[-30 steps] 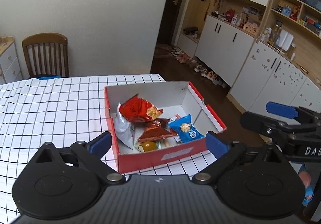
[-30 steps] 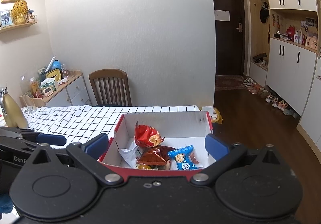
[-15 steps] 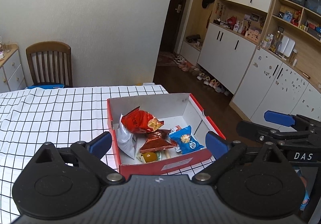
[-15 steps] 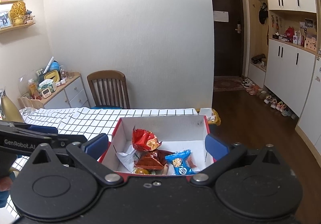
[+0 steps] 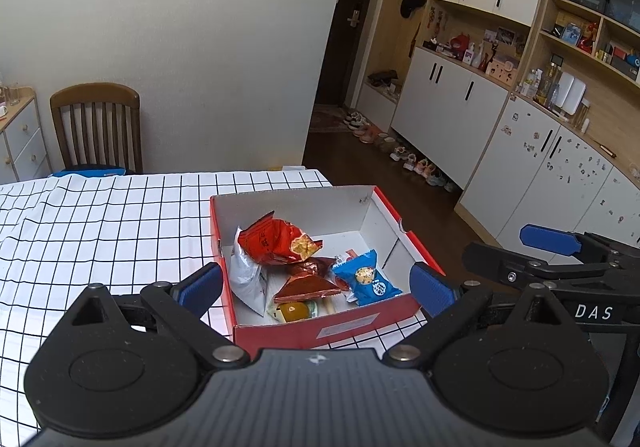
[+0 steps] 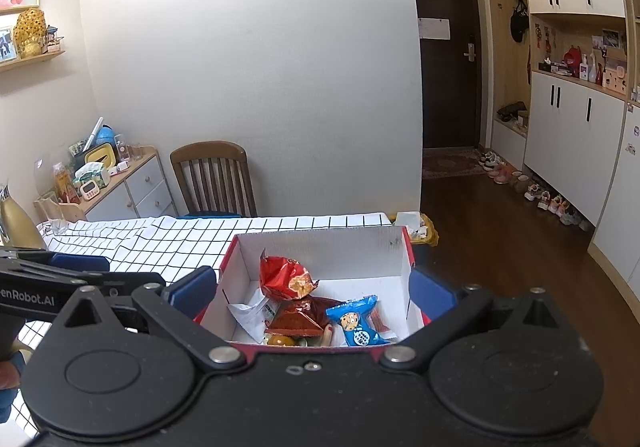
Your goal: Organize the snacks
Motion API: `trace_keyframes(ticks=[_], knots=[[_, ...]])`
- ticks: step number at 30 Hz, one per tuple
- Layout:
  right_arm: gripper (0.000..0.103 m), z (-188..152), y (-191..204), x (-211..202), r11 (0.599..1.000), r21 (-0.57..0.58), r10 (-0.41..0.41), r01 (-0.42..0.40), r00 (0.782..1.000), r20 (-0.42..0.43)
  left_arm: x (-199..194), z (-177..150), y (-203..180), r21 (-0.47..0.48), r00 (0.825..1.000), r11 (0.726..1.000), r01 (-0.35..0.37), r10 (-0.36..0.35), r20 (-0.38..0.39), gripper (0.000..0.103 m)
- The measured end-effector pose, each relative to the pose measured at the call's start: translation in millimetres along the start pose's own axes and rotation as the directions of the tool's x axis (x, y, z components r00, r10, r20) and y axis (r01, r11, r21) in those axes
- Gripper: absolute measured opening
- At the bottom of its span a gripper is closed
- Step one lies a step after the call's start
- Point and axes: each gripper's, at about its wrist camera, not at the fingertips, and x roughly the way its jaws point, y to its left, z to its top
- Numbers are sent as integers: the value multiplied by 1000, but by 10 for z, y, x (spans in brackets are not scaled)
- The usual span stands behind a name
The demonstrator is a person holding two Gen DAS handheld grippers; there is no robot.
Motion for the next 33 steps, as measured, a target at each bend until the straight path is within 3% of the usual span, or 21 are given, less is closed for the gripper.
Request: trace_keyframes(ticks=[33], knots=[[103, -78, -35, -43, 1000, 13, -19, 19, 999, -26, 42, -47, -63, 10, 1000, 1000, 7, -6, -26, 100]])
